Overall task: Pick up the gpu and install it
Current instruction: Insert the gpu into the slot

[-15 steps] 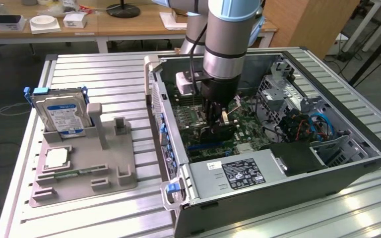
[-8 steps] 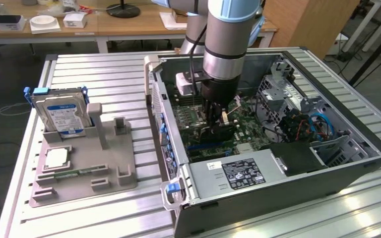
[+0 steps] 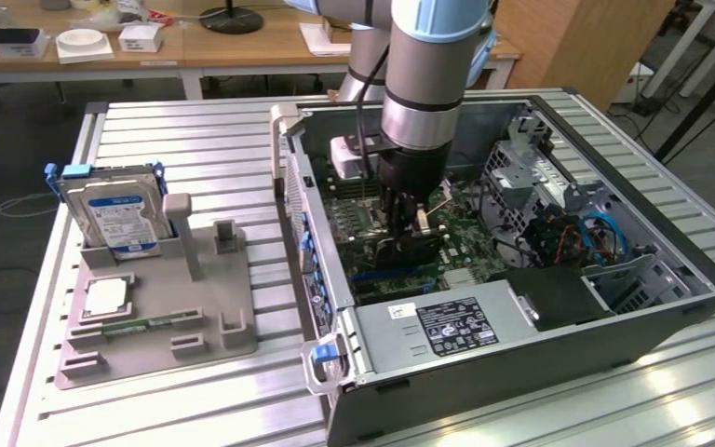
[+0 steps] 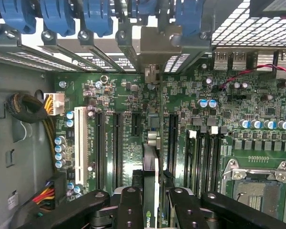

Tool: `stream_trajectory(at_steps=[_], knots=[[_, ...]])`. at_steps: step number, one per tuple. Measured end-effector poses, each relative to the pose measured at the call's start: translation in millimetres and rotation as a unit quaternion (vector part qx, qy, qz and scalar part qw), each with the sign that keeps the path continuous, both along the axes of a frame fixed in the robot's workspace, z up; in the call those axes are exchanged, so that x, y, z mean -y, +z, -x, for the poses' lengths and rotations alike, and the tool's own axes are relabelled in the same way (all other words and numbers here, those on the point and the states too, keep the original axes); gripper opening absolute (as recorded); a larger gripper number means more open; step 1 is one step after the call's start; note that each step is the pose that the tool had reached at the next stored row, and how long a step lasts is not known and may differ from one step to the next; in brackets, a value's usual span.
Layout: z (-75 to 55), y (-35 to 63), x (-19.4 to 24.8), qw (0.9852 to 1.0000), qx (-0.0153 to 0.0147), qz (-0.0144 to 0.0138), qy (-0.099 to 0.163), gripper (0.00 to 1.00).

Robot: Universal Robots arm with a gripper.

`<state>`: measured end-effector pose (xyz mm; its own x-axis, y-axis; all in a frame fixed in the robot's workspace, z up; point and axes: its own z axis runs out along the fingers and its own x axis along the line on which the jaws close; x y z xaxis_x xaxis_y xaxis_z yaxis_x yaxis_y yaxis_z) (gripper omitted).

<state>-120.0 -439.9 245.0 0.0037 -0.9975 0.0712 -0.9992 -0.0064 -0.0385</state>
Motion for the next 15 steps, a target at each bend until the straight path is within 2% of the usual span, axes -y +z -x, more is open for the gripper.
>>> stream_trajectory(at_steps=[15], knots=[[-0.3,-1.6,0.0,1.0000,0.0001,0.0000,0.008,0.26]])
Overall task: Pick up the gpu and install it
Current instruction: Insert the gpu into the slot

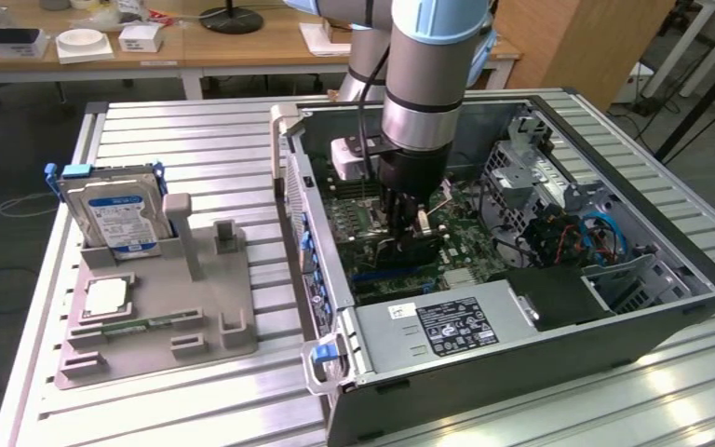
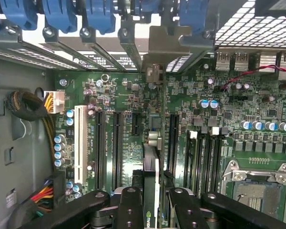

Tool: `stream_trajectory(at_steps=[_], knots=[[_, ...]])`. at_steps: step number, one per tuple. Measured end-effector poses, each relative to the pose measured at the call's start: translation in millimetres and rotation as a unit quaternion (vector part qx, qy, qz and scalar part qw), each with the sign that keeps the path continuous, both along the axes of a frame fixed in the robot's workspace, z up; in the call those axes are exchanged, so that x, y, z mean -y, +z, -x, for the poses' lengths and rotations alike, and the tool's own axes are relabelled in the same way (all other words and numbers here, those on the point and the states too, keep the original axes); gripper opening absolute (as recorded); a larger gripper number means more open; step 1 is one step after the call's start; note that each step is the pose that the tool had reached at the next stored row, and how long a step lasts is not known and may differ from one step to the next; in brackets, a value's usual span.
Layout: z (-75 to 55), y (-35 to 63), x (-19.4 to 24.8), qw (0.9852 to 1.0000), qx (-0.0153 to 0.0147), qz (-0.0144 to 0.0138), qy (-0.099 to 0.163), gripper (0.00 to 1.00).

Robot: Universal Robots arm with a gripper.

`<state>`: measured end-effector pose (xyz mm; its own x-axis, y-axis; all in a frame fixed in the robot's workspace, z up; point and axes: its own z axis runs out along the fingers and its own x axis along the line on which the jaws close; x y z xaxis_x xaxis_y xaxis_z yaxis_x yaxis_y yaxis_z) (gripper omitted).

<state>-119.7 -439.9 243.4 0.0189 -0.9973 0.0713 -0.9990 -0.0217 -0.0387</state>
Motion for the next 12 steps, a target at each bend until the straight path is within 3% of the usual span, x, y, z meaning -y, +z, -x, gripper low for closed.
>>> stream_trajectory(at_steps=[12], knots=[[0.0,-0.1,0.0,0.9999,0.0000,-0.0005,0.016,0.26]])
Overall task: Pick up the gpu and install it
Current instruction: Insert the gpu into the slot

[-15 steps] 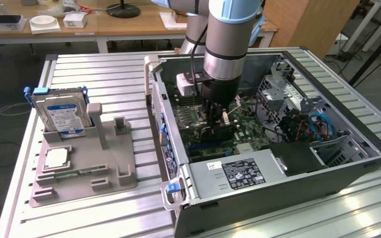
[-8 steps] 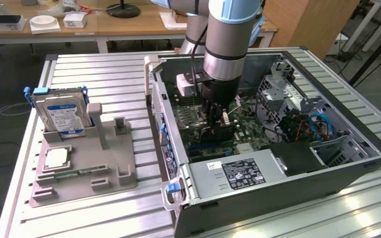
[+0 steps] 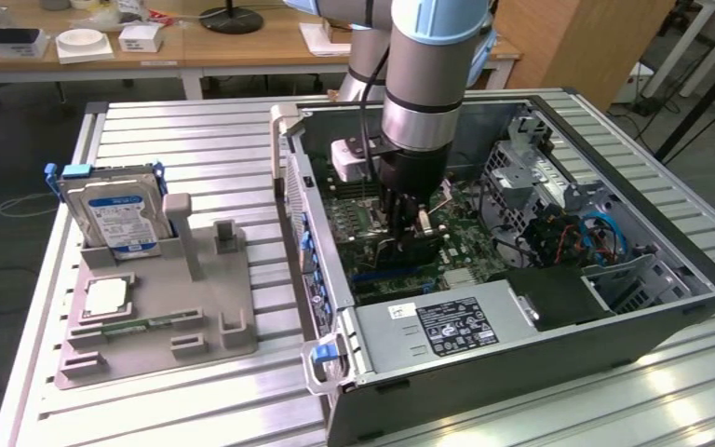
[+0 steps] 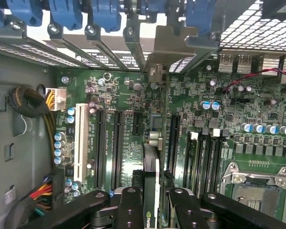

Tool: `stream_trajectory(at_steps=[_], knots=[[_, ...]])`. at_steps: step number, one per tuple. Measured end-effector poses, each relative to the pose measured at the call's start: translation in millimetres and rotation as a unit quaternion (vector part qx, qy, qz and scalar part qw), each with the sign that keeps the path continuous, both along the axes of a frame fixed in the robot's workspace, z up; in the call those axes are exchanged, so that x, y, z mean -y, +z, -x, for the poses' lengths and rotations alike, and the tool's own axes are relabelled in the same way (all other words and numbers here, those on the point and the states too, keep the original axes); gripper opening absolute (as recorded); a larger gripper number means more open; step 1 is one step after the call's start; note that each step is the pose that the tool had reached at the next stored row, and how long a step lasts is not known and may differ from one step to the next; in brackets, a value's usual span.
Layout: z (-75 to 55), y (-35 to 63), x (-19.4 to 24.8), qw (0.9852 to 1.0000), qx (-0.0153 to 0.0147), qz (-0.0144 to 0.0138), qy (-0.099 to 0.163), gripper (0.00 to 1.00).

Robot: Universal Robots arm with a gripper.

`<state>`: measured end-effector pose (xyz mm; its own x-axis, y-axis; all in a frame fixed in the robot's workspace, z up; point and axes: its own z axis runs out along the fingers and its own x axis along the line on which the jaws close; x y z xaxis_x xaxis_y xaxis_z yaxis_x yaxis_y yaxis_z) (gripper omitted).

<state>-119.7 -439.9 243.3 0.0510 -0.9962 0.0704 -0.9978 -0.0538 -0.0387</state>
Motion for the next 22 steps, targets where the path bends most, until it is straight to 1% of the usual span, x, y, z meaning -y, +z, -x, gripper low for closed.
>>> stream_trajectory(at_steps=[5,17,22], knots=[[0.0,0.0,0.0,1.0000,0.0001,-0.0001,0.005,0.26],[0.0,-0.4,-0.1,1.0000,0.0010,-0.0023,0.006,0.26],[0.0,0.8,0.0,1.0000,0.0009,-0.0022,0.006,0.26]])
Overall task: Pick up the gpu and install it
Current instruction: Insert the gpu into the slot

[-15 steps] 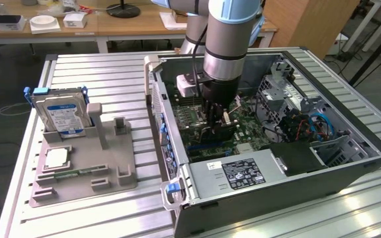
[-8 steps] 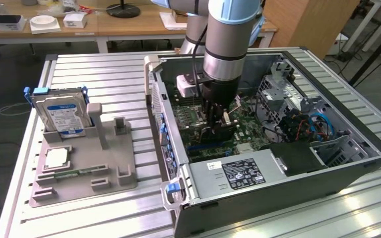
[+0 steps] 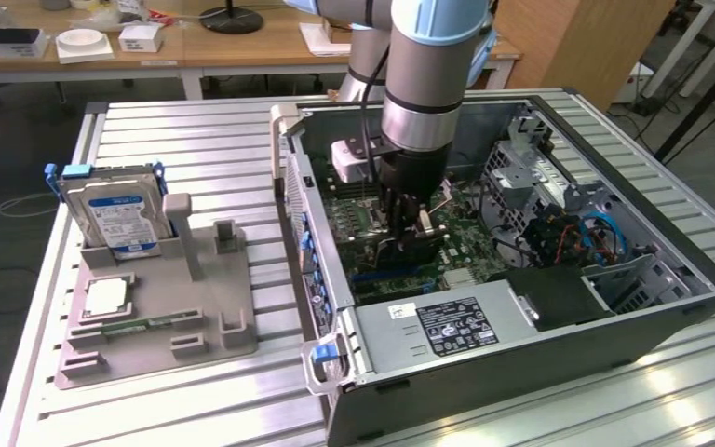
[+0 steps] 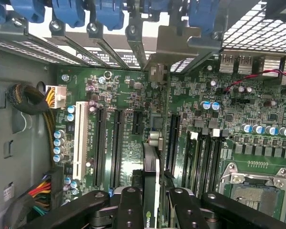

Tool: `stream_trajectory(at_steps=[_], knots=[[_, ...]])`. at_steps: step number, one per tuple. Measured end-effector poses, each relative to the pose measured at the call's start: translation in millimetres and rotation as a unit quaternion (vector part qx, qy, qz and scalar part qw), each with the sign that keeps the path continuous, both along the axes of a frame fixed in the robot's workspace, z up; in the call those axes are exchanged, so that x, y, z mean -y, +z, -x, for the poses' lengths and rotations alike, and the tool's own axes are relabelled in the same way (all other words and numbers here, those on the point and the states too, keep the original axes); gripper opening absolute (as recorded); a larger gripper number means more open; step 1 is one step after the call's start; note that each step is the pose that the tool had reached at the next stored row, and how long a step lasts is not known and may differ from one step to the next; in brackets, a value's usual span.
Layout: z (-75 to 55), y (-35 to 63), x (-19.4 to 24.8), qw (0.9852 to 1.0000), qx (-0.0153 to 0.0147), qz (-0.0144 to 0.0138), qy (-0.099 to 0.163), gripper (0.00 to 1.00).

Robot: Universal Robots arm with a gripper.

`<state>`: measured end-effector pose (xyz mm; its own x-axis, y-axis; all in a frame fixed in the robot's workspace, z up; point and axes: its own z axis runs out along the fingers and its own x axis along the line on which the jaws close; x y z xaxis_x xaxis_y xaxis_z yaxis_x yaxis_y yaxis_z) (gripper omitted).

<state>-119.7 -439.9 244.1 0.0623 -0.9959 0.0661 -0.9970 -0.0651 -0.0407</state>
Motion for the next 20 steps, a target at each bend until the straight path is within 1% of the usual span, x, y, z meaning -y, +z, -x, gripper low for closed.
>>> stream_trajectory(at_steps=[2,4,5,8,13,17,20], knots=[[0.0,0.6,0.0,1.0000,0.0000,-0.0001,0.000,0.26],[0.1,0.7,0.0,1.0000,-0.0001,-0.0007,0.000,0.26],[0.1,0.8,0.1,1.0000,-0.0001,-0.0015,0.000,0.26],[0.1,0.8,-0.1,1.0000,-0.0001,-0.0055,0.000,0.26],[0.1,0.3,0.0,1.0000,0.0002,-0.0058,0.001,0.26],[0.2,-0.6,0.1,1.0000,0.0012,-0.0065,0.002,0.26],[0.4,-0.8,0.3,1.0000,0.0008,-0.0069,0.002,0.26]])
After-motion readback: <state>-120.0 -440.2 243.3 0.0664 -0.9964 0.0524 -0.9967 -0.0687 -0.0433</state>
